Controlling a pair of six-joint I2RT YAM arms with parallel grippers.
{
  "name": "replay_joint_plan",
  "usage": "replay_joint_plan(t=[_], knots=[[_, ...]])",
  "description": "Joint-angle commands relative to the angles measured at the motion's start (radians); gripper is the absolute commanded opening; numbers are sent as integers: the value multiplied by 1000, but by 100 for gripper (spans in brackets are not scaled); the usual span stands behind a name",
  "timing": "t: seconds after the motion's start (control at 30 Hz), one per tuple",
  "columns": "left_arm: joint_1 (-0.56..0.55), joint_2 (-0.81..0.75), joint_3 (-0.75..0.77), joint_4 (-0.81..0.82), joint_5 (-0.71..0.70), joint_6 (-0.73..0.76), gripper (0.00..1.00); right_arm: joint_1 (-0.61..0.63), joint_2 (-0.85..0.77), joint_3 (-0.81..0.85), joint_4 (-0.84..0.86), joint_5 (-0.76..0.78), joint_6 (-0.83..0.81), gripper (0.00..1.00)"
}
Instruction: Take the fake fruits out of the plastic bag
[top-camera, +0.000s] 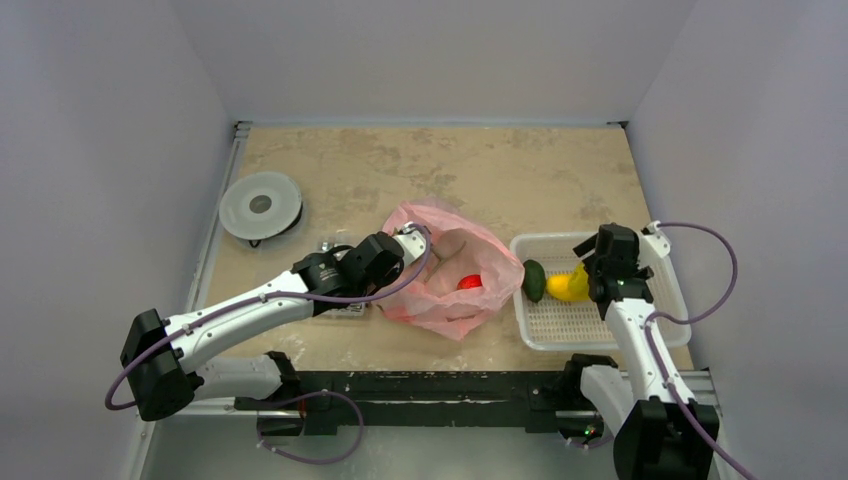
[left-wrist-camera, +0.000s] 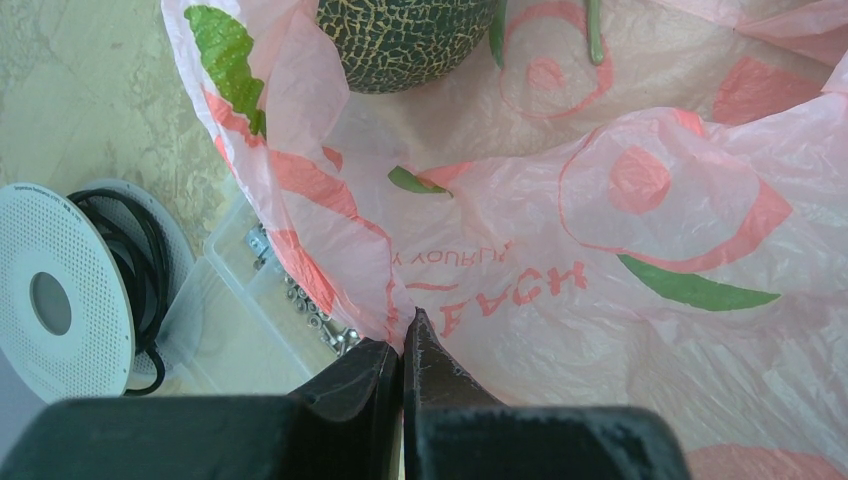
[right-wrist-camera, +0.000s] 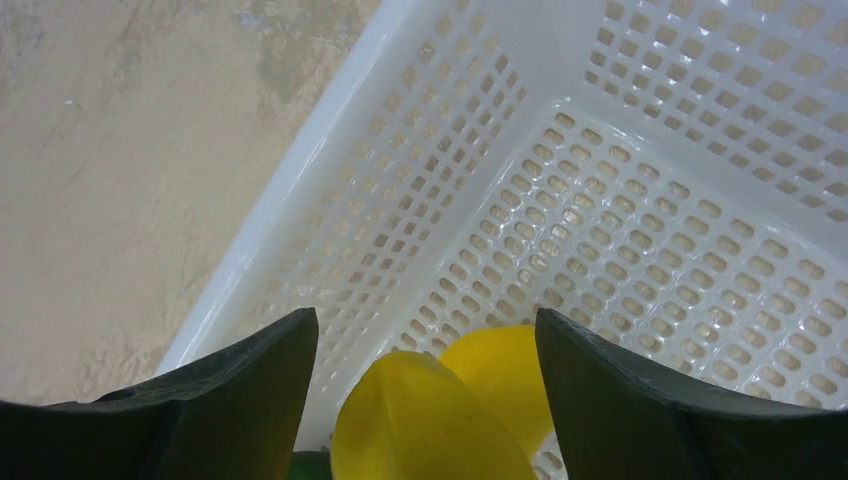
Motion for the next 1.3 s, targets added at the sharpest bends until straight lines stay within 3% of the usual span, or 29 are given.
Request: replay_joint_plan(t=[0.0,0.1,0.43,0.63,0.93,1.07,1.17,1.27], knots=[[-4,-6,23,10,-14,-9,0,-2,-29,-21,65,-41,-48,87],[-4,-8,20,12,-12,-10,0,-3,-31,-4,54,-57,-79,99],[-4,15,23,16,-4,-4,0,68,-103,81,58,-165,-192,99],[-4,25,25,17,-7,-4,0,408,-108,195,51,-110,-236,99],[-4,22,15,27,-28,0,0,820,44,307,195,-310,-320,99],[-4,4,5,37,-36,1,0,941,157,307,297,-394,-324,84],[1,-18,-3,51,-38,-3,0,961,229,279,356,-422,-307,67],[17,-40,-9,62,-7,-12,0,965,287,242,436,-438,-292,62]])
